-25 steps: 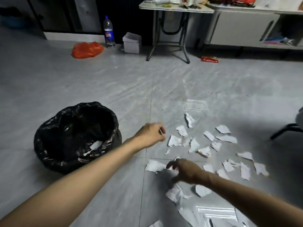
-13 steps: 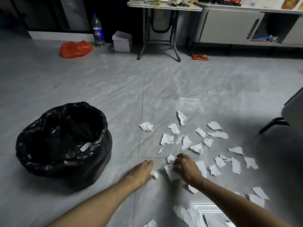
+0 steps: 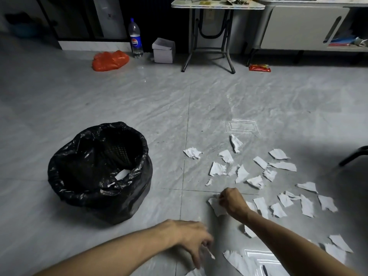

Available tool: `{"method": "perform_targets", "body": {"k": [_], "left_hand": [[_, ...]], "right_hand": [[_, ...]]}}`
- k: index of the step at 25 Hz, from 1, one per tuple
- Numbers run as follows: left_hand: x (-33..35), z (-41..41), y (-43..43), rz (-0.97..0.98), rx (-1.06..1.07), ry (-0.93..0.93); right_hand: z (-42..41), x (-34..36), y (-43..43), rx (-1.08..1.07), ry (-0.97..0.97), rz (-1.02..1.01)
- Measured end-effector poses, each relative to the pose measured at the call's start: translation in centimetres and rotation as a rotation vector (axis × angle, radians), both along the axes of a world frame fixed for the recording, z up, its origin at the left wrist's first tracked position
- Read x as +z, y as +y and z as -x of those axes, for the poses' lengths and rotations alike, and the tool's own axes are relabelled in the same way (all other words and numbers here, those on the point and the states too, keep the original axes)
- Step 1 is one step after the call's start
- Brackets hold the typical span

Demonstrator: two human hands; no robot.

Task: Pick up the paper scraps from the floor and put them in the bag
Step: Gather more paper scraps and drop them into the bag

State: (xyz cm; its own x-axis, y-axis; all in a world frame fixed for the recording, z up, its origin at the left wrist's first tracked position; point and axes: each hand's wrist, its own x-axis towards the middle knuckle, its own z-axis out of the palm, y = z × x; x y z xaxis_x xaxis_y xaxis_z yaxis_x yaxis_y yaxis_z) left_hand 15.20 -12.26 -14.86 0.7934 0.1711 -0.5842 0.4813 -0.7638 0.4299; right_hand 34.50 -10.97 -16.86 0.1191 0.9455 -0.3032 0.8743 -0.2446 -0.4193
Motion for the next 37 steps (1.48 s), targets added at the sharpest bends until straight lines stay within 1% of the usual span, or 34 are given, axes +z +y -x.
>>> {"method": "perform_targets", "body": {"k": [2,6,11,15,17,20,22,24,26,29,32,34,35,36,37], "left_hand": [[-0.6,0.0,-0.9,-0.068,-0.094,0.013],[-1.7,0.6,-1.9,-0.177,-0.197,-0.025],[-2.8,0.3,-2.6,-0.130,-0.195,-0.083],[-3.3,0.1,-2.6,-0.053,-0.169,-0.043],[-3.3,0.2,-2.0,-0.037,-0.071,-0.044],[-2.4,0.2,0.0,-0.024,0.183,-0.091],[-1.3,0.2,1.9,-0.002,0.360,-0.136],[0.2,0.3,3.6,0.002,0.504,-0.157],[2.3,0.6,5.2,-0.017,0.595,-0.164],[7.7,2.0,7.7,-0.046,0.725,-0.241],[14.2,5.2,10.3,-0.217,0.850,-0.406],[17.5,8.2,11.6,-0.420,0.976,-0.518],[18.6,10.0,12.2,-0.521,1.054,-0.565],[19.1,11.9,12.6,-0.586,1.133,-0.596],[19.1,13.8,12.9,-0.619,1.204,-0.585]], "right_hand": [[0.0,0.7,0.0,0.020,0.026,-0.040],[-0.1,0.3,-0.5,0.040,0.020,-0.053],[0.0,0.1,-1.0,0.053,0.031,-0.079],[0.2,0.3,-1.1,0.057,0.055,-0.066],[0.3,0.5,-1.0,0.065,0.069,-0.070],[0.4,0.9,-0.6,0.075,0.059,-0.102],[0.5,1.2,-0.3,0.030,0.056,-0.117],[0.5,1.5,0.1,-0.088,0.143,-0.119],[0.5,2.1,0.7,-0.239,0.265,-0.128],[1.6,4.0,2.4,-0.411,0.445,-0.159],[4.5,7.3,5.1,-0.411,0.677,-0.259],[6.8,10.0,6.9,-0.391,0.789,-0.323],[8.3,11.6,7.9,-0.366,0.840,-0.358],[9.7,13.1,8.7,-0.336,0.892,-0.393],[11.3,14.7,9.5,-0.300,0.939,-0.424]]}}
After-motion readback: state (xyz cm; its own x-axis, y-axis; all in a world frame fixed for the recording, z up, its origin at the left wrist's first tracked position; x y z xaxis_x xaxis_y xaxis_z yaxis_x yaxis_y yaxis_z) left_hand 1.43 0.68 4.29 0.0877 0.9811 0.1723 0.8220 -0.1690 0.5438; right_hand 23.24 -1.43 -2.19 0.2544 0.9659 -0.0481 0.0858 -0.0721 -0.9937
